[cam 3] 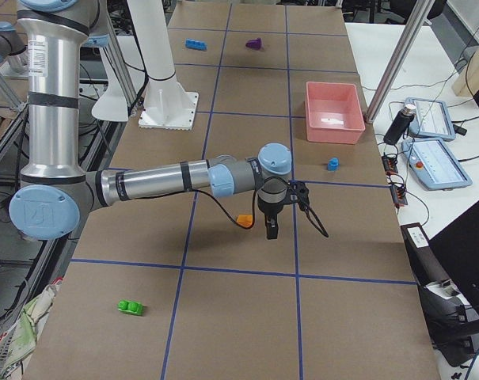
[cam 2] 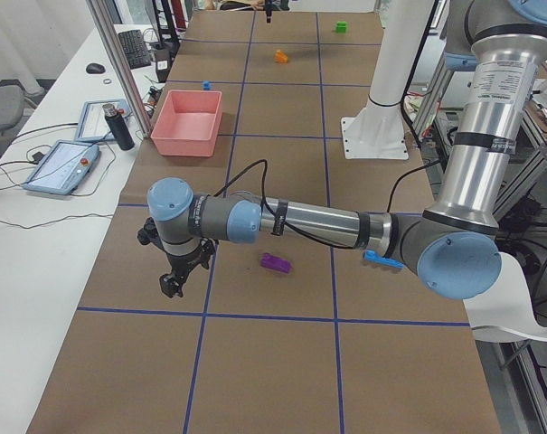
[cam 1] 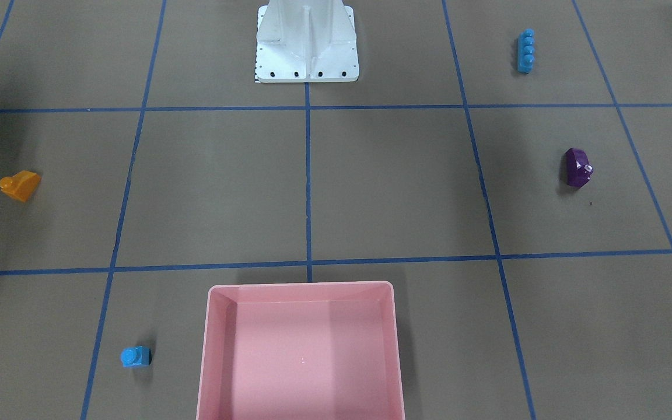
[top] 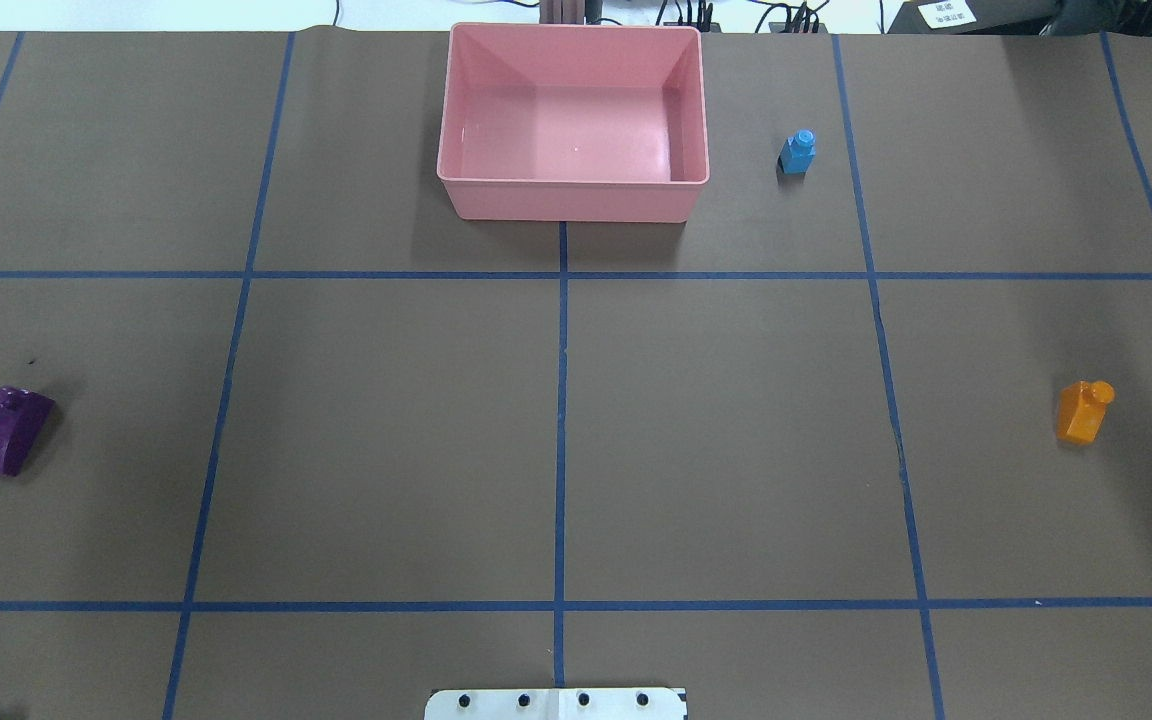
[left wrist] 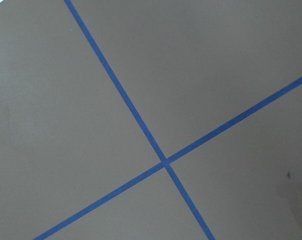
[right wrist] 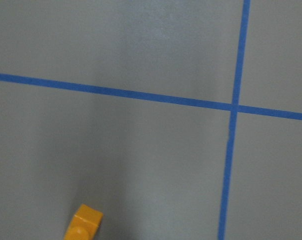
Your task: Put all blocks into box
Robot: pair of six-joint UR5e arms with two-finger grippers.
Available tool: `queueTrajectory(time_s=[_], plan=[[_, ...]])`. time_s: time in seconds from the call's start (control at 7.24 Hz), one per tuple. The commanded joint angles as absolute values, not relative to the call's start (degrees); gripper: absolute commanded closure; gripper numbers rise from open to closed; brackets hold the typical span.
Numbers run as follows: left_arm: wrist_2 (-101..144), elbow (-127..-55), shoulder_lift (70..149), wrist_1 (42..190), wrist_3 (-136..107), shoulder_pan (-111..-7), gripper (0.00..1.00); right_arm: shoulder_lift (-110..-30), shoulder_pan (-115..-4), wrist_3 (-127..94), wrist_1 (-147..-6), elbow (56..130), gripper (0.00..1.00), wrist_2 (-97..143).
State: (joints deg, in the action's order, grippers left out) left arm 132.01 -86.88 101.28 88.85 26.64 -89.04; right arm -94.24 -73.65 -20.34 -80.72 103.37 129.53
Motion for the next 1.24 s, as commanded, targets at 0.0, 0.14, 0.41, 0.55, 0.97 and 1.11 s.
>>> queueTrajectory(time_s=[0.0,0.14,0.41,0.55,0.97,1.11], plan=[[132.0,-86.7,101.3,88.9,26.6,-88.6,0.0,-96.7,-60.6,-45.2,-63.5,102.7,0.0,124.8],[132.0,-86.7,101.3,88.9,26.6,-88.6,0.0,-97.0,-55.2,-53.4,-58.8,102.2,0.0,119.7],[132.0,-86.7,101.3,88.9,26.6,-88.3,0.0,-100.9,-52.9,-54.7,-55.0,102.0,0.0,117.9],[132.0,-86.7,101.3,88.9,26.6,-88.3,0.0,-103.4,-52.8,-54.7,-51.7,101.3,0.0,117.9],[132.0,-86.8,101.3,88.9,26.6,-88.3,0.0,-103.0,-52.2,-55.4,-47.5,96.9,0.25,118.1],[132.0,-86.7,101.3,88.9,26.6,-88.3,0.0,-101.7,-52.0,-55.5,-47.6,96.5,0.42,118.6]])
